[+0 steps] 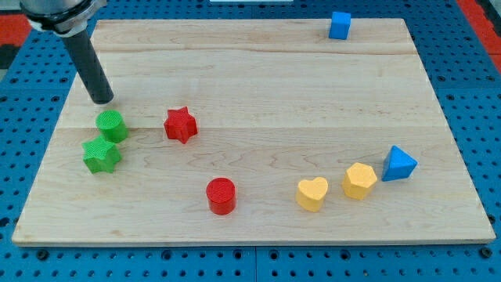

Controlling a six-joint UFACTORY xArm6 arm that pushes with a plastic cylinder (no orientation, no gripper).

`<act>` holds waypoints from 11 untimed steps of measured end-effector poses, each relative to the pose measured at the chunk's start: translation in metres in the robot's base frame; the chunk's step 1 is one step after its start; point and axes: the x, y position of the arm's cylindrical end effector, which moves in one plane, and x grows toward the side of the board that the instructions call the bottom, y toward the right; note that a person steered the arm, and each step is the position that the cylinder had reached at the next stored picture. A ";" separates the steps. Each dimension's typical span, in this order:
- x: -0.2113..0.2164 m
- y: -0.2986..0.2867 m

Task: Move your arm towards the blue cube

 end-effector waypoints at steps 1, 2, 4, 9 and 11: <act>-0.003 0.003; -0.018 0.020; -0.033 0.060; -0.079 0.426; -0.105 0.486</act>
